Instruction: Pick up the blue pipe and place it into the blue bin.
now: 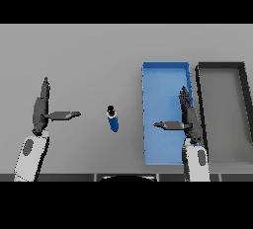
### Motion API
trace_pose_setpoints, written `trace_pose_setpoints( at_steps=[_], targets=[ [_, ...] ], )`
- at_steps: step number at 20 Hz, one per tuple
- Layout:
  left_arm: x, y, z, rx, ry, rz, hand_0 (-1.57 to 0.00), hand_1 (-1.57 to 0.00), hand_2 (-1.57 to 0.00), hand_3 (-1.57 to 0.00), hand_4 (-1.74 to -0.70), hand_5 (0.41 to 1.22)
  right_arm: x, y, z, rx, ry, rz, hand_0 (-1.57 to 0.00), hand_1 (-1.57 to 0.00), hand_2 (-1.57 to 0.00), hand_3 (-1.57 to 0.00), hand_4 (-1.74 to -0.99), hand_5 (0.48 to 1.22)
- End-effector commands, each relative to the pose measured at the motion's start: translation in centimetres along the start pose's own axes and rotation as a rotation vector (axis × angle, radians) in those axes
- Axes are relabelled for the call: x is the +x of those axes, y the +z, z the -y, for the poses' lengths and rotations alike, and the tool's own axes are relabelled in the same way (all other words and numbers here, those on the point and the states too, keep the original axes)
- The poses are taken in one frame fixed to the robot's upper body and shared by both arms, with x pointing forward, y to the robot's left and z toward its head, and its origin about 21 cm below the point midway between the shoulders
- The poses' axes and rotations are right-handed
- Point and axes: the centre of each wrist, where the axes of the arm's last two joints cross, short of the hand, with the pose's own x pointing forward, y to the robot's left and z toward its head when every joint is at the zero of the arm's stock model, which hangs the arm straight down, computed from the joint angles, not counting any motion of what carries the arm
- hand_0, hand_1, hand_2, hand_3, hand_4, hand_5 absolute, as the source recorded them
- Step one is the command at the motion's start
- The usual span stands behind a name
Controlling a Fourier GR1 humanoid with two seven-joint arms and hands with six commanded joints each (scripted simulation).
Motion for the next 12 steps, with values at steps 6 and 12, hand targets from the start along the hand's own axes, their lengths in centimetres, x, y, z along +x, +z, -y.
trace_pose_setpoints(
  at_steps=[6, 12],
  targets=[
    [0.3, -1.0, 0.8, -0.002, 0.002, 0.006, 0.0, 0.0, 0.0, 0.0, -0.97, 0.593, 0.3, -1.0, 0.8, -0.004, 0.004, -0.002, 0.0, 0.0, 0.0, 0.0, -1.205, 0.629],
    [-1.1, 0.0, -3.0, -0.285, -0.167, 0.081, 0.0, 0.0, 0.0, 0.0, -0.96, 0.595, 1.5, 1.6, 2.9, 0.096, 0.31, 0.133, 0.0, 0.0, 0.0, 0.0, -1.196, 0.623]
  ],
)
